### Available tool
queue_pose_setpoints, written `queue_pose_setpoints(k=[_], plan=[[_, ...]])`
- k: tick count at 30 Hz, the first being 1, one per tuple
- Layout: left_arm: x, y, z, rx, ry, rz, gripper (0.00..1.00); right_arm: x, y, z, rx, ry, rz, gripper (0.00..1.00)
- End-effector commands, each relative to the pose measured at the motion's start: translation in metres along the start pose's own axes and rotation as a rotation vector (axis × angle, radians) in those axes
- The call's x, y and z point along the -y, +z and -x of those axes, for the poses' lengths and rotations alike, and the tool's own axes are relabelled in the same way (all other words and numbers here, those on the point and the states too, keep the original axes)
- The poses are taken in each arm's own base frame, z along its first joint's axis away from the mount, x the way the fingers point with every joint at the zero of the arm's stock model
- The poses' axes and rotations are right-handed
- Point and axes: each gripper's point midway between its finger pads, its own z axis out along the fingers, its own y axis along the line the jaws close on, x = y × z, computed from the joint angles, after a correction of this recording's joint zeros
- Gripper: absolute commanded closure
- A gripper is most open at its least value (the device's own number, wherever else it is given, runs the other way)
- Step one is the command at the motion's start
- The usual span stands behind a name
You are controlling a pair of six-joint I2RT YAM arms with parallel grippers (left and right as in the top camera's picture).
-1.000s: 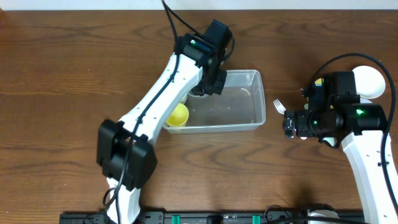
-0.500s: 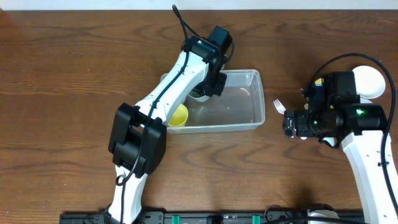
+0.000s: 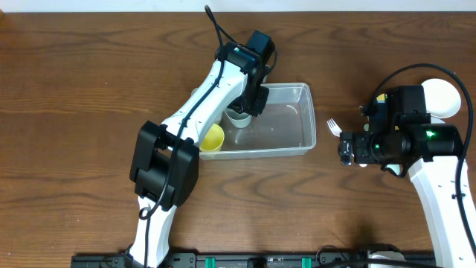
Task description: Pack container
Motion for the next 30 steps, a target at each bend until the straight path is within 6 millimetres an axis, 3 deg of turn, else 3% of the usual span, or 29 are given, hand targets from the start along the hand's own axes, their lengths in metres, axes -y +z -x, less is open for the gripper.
queue_pose_setpoints(k=[1, 6, 9, 12, 17, 20, 23, 26, 30], plan=[[-0.003, 0.003, -0.001, -0.010, 0.000, 0.007, 0.63, 0.001, -0.004, 0.005, 0.016, -0.014, -0.009, 0.01], [-0.001, -0.021, 0.000, 0.023, 0.003, 0.001, 0.44, 0.001, -0.003, 0.005, 0.017, -0.014, -0.009, 0.01], [0.001, -0.053, 0.002, 0.090, 0.007, -0.009, 0.35, -0.001, -0.004, 0.006, 0.019, -0.014, 0.003, 0.01], [-0.004, -0.091, 0.000, 0.170, 0.007, 0.016, 0.32, -0.009, -0.004, 0.007, 0.022, -0.016, 0.050, 0.01], [-0.025, -0.158, -0.022, 0.275, -0.021, 0.083, 0.25, -0.011, -0.004, 0.003, 0.008, -0.013, 0.062, 0.01], [-0.048, -0.188, -0.038, 0.319, -0.101, 0.100, 0.24, -0.008, -0.008, 0.014, 0.048, 0.017, 0.044, 0.01], [-0.085, -0.211, -0.051, 0.372, -0.225, 0.115, 0.24, -0.003, -0.028, 0.039, 0.144, 0.025, 0.003, 0.01], [-0.116, -0.219, -0.063, 0.386, -0.332, 0.132, 0.24, 0.003, -0.056, 0.064, 0.233, 0.036, -0.016, 0.01], [-0.154, -0.214, -0.090, 0.359, -0.444, 0.167, 0.24, 0.019, -0.096, 0.095, 0.318, 0.085, -0.048, 0.01]])
